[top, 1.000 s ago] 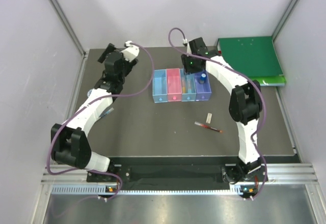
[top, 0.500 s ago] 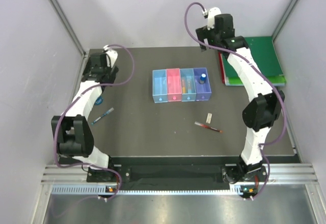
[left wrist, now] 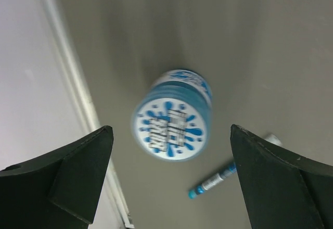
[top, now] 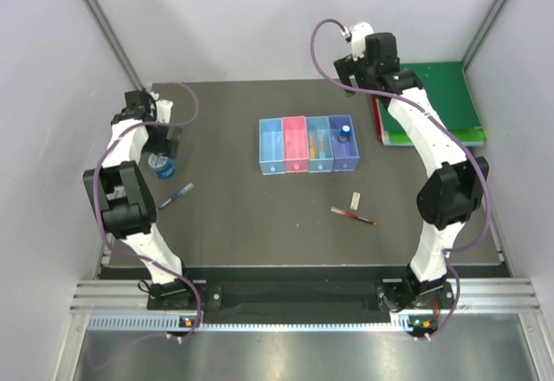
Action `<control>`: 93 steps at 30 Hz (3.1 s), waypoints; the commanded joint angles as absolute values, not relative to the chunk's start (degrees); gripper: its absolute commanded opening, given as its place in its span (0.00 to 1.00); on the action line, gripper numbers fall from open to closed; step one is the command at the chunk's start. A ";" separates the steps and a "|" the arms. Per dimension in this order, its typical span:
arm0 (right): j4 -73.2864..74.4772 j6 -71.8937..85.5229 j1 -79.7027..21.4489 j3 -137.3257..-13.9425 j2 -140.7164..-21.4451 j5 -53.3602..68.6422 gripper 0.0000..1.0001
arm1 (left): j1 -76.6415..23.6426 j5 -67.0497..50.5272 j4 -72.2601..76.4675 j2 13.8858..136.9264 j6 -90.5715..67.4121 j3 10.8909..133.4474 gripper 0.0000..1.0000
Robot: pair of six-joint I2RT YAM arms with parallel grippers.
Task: Sort the stationery into containers
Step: Pick up the storage box at the corner of the board, then place the storage box in the storage box.
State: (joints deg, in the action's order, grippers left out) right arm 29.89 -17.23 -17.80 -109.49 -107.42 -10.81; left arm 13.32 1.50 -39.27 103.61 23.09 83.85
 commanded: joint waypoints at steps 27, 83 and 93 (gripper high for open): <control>27.51 -15.29 -17.40 -109.25 -103.45 -11.78 1.00 | 19.25 -10.38 -44.58 110.57 27.60 89.04 0.98; 27.51 -18.19 -13.71 -109.17 -104.33 -14.33 0.99 | -4.38 -18.19 -68.02 115.57 37.09 126.29 0.17; 27.25 -19.07 -12.83 -107.23 -102.92 -15.29 0.99 | -14.23 -18.90 -65.83 121.19 40.70 131.48 0.19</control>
State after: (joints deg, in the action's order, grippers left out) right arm 28.73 -18.39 -13.39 -107.61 -105.93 -13.89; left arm -11.60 -17.17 -66.67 119.72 38.50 128.57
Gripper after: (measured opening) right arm 0.996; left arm 0.701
